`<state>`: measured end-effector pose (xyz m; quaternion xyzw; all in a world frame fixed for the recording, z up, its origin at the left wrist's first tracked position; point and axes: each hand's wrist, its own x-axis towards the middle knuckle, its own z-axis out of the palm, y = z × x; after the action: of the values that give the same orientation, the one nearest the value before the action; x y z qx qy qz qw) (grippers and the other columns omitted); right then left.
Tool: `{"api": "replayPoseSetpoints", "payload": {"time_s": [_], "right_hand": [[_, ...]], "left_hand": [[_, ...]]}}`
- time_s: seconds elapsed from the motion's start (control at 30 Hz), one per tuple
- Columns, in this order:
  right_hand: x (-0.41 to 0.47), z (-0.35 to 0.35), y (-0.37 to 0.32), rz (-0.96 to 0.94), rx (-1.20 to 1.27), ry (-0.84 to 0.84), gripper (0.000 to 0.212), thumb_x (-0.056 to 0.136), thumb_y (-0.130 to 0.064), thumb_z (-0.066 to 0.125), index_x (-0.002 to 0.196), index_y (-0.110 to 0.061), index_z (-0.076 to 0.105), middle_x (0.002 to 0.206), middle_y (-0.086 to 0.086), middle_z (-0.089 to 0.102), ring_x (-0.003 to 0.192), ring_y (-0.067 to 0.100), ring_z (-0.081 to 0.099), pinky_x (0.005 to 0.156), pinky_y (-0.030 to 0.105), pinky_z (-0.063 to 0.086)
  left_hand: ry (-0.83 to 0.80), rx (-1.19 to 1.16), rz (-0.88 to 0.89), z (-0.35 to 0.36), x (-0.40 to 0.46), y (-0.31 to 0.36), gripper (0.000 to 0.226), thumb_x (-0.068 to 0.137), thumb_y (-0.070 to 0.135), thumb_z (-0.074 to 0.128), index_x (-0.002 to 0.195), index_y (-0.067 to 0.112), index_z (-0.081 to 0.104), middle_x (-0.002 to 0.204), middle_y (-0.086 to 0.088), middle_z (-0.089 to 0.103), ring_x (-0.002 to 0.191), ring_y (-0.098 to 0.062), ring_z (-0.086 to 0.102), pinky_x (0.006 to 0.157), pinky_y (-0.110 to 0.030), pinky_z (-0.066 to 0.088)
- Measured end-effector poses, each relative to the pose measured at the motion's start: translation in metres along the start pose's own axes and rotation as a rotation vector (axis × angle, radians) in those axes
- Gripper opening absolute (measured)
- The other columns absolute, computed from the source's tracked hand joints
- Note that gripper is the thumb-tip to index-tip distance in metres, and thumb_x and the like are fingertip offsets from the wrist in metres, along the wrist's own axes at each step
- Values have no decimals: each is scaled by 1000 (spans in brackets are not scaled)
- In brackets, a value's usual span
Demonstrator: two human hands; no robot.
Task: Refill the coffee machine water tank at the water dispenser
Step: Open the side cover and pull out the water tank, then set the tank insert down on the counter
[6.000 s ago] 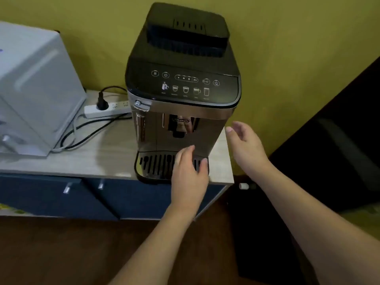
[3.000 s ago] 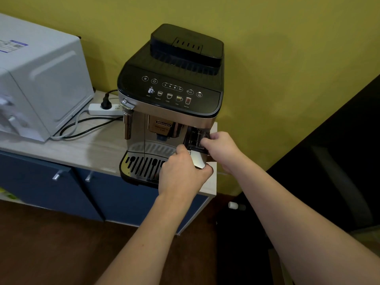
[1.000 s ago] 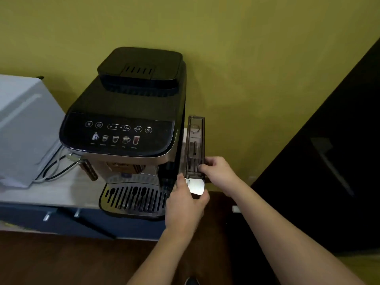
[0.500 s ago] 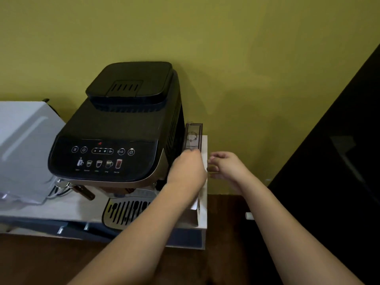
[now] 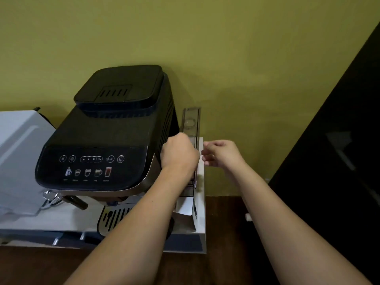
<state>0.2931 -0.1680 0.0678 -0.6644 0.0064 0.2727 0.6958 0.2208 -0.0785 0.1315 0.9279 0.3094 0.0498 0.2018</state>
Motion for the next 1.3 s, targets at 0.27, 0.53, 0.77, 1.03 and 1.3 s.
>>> {"api": "replayPoseSetpoints", "payload": {"time_s": [0.27,0.53,0.77,1.03,1.3], "right_hand": [[-110,46,-167,-691,-22,6,21,97,-3,49,91,-8,69,75,10,70,58,14,66,55,26,56],[-185,164,-202,-1109,-70,-121,8,94,-11,62,98,-13,68,81,4,72,74,23,71,66,33,59],[-169,310,-119,-883,-167,-72,15,94,-20,61,101,-14,72,87,2,73,80,17,70,74,39,61],[-106,440,105,45,-166,-69,18,89,-5,60,71,-1,60,72,16,63,68,31,67,64,37,60],[-9,429,205,443,-65,236,12,98,-17,52,94,-11,61,103,15,66,108,30,64,97,39,52]], "left_hand": [[603,-320,450,-121,-50,5,10,92,19,62,87,12,67,78,3,63,70,-16,57,61,-29,42],[893,-366,547,-210,-54,-85,4,89,6,66,93,6,67,83,-2,65,70,-11,55,59,-17,42],[666,-279,360,-243,-48,-248,4,83,13,69,81,10,67,68,-1,64,65,-25,60,63,-41,52],[-195,97,8,-157,-10,-460,24,81,19,67,64,18,51,69,-3,60,76,-29,61,64,-32,43],[-410,226,150,-40,66,-466,17,94,25,59,91,10,67,89,-12,66,78,-28,62,64,-34,46]]}}
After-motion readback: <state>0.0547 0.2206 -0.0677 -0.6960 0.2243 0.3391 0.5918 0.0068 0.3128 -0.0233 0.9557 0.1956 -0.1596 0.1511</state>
